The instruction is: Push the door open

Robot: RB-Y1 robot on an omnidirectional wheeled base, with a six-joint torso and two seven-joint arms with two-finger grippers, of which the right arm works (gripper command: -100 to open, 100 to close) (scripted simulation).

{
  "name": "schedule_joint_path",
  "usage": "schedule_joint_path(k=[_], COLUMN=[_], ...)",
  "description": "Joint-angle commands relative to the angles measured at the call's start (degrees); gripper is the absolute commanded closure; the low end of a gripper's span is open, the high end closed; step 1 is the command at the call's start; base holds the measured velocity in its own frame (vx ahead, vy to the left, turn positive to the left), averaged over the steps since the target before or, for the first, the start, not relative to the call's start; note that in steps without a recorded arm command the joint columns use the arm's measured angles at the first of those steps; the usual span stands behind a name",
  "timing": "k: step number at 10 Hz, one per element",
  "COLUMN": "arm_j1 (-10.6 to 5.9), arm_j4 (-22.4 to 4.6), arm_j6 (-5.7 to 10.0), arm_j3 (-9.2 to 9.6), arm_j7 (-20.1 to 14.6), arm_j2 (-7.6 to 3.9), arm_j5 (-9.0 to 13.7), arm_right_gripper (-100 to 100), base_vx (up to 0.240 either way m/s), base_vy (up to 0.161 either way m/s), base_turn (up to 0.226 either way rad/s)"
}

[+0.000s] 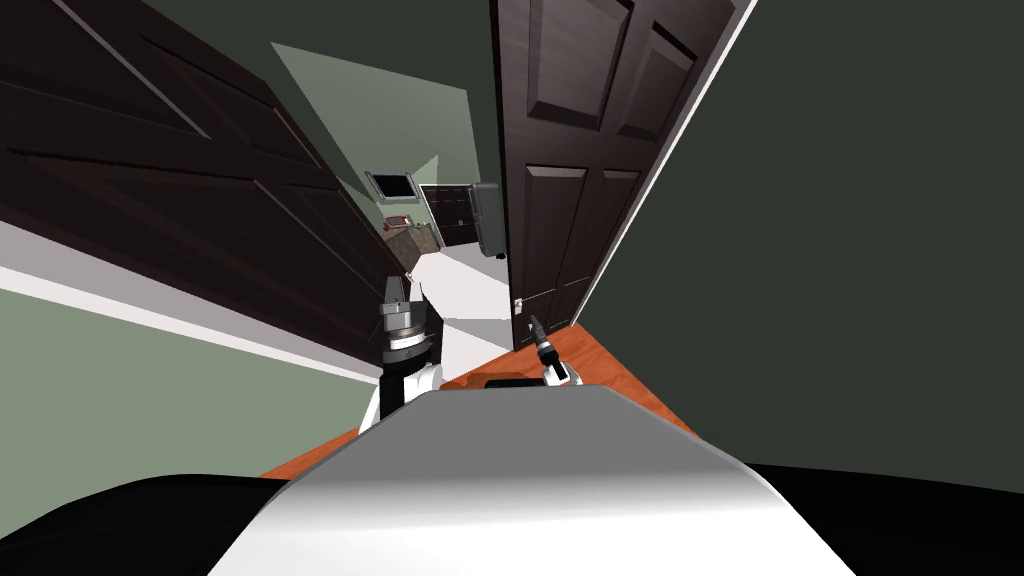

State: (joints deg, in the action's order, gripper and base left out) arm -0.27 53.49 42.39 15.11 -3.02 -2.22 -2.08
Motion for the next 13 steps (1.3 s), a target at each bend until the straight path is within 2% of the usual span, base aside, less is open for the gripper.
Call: schedule_joint_path(k=[1,3,6,7,8,10,13], arm_j1=[-0.98,-2.21,-3.36,-3.09,-3.25,-3.34,-3.54], arm_j4=[-2.6,-6.2,-9.6,-8.9,-9.3,-9.6,-10.2], arm_j6=[0.21,0.56,0.89,0.83,0.98,1.1,1.38], arm_j3=[0.49,1.28,2.02,1.87,1.65,1.45,1.0], arm_j7=[-0.2,-0.5,-0.9,-0.7,-0.7,-0.6,-0.4], arm_j2=[0.44,0.89,1.39,1.34,0.4,0.03,0.26], arm_j5=[-0.2,-0.5,-0.8,-0.7,-0.6,-0.6,-0.4], arm_right_gripper=[-100,-100,-100,-100,-100,-100,-100], base_vx=[0.053,0.064,0.063,0.024,0.115,0.161,0.191], base_vy=[-0.087,-0.078,-0.081,-0.031,0.046,0.041,0.086], base_turn=[0.071,0.077,0.056,0.011,0.036,0.023,0.027])
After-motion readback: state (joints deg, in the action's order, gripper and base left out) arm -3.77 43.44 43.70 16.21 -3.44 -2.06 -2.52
